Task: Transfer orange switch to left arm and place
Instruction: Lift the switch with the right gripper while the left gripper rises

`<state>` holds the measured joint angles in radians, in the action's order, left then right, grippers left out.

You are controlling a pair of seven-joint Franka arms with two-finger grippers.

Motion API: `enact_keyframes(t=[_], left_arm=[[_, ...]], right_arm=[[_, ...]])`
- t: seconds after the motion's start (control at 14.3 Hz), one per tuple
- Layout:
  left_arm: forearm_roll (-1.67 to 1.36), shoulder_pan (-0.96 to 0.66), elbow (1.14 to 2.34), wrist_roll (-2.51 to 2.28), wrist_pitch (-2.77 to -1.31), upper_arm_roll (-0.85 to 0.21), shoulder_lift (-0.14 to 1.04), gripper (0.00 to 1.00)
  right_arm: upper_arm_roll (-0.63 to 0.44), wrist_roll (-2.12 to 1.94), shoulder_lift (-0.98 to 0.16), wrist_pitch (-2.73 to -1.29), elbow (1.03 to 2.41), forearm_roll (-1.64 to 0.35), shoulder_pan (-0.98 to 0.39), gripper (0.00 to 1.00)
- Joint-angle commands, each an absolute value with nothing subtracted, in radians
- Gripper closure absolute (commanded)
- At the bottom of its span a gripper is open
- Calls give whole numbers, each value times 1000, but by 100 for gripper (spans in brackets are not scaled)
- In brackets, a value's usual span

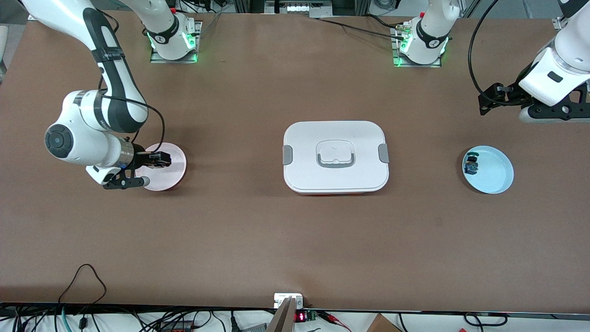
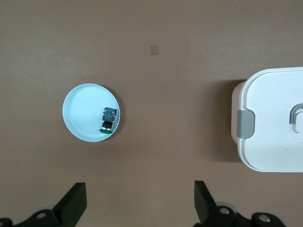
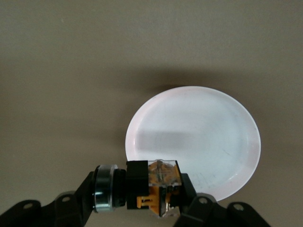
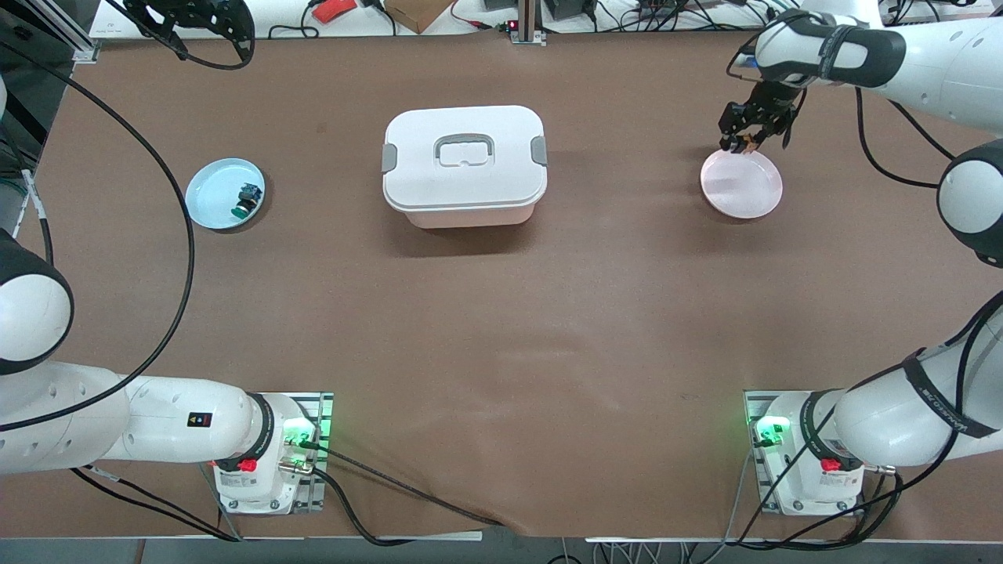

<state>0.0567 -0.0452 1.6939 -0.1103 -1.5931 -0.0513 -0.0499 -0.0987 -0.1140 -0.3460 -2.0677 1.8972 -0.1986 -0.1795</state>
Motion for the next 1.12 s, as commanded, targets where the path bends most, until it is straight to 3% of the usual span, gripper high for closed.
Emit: enact_keyframes(t=[0.0, 0.49, 1.05], left_arm=[[49, -40, 1667, -117, -1572, -55, -43, 0], [-116, -40, 1667, -120, -1526, -54, -31, 0], [-517, 57, 1667, -112, -1428, -40, -26, 0]], right_arm=[[-84, -169, -301, -1976, 1838, -219, -176, 100], [47, -218, -230, -1887, 1704, -261, -181, 100], [121, -709, -199, -1843, 1697, -577, -184, 100]])
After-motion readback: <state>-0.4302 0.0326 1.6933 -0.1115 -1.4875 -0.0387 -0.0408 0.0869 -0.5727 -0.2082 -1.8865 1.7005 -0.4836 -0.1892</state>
